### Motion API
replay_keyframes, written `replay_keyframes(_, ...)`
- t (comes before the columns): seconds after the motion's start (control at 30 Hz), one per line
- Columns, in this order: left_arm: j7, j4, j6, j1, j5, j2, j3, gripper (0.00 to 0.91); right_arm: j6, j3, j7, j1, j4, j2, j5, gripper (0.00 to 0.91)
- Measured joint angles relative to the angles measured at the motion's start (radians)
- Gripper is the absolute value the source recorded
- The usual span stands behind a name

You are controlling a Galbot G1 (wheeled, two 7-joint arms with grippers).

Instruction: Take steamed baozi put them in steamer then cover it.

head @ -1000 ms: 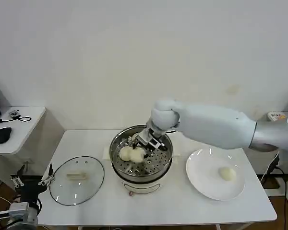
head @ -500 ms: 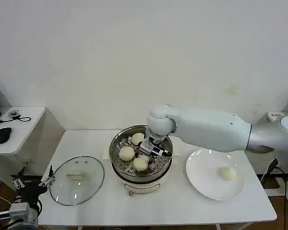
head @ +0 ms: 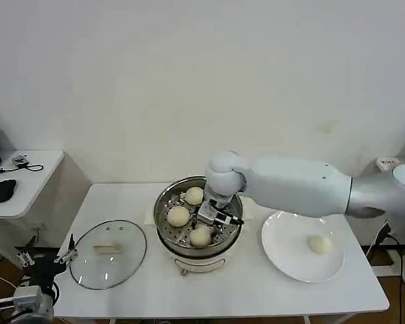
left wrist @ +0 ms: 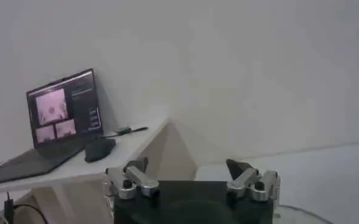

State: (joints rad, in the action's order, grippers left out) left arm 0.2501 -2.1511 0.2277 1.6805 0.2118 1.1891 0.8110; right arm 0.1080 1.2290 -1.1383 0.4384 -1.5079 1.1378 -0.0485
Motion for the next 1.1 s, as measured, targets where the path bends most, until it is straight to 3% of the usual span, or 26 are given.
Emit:
replay_keyframes(0.33, 0.001, -0.002, 0.001, -0.008, -0.003, -0.007, 0.003, 0.907, 0.006, -0.011, 0.004, 0.015, -0.006, -0.016, -0.009, 0.907)
replay_keyframes(0.67, 0.003, 0.018, -0.003, -0.025, -0.01, -0.021, -0.003, 0.907, -0.029, -0.073, 0.043, 0.05, 0.044, -0.069, 0.034, 0.907)
replay_keyframes(0.87, 0.001, 0.022, -0.004, -0.037, -0.002, -0.039, -0.008, 0.907, -0.105, -0.094, 0.06, 0.092, 0.05, -0.151, 0.093, 0.907)
replay_keyframes(1.1, 0.001, 0.04, -0.015, -0.054, 0.001, -0.055, -0.022, 0.907, -0.197, -0.073, 0.066, 0.147, 0.009, -0.317, 0.118, 0.907)
